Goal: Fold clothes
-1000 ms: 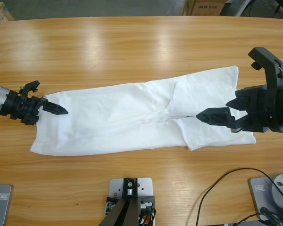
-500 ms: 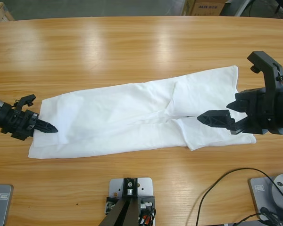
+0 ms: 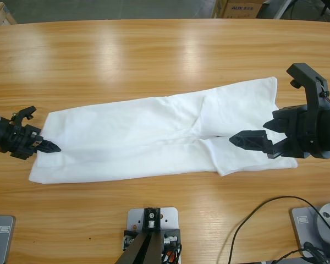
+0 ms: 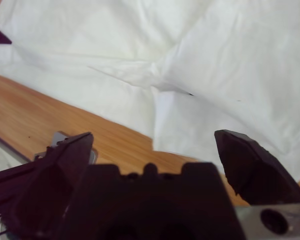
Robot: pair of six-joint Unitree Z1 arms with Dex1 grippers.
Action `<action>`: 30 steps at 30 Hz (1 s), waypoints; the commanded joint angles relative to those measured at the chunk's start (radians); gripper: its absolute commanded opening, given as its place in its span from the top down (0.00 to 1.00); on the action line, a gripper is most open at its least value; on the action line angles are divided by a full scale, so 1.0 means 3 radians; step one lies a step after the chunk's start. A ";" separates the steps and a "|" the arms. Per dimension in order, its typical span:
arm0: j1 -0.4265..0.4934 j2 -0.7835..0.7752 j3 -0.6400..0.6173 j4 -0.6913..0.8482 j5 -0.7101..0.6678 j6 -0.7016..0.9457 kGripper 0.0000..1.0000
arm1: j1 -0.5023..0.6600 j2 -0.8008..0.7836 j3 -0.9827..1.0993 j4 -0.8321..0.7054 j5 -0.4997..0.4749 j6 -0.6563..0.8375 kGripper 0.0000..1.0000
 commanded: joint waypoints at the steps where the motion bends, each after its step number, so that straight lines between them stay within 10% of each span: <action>1: 0.0170 -0.0056 -0.0321 0.0458 0.0409 0.0071 1.00 | -0.0011 0.0101 0.0113 -0.0070 0.0038 0.0036 0.00; 8: 0.0619 0.0083 -0.1383 0.1613 0.0657 0.0443 1.00 | -0.0011 0.0128 0.0141 -0.0094 0.0038 0.0036 0.00; 23: 0.1549 0.0245 -0.1924 0.2444 0.0980 0.1132 1.00 | -0.0011 0.0223 0.0231 -0.0267 0.0018 0.0041 0.00; 30: 0.1206 0.0023 -0.2039 0.2491 0.0764 0.1103 1.00 | -0.0016 0.0159 0.0230 -0.0289 0.0018 0.0041 0.00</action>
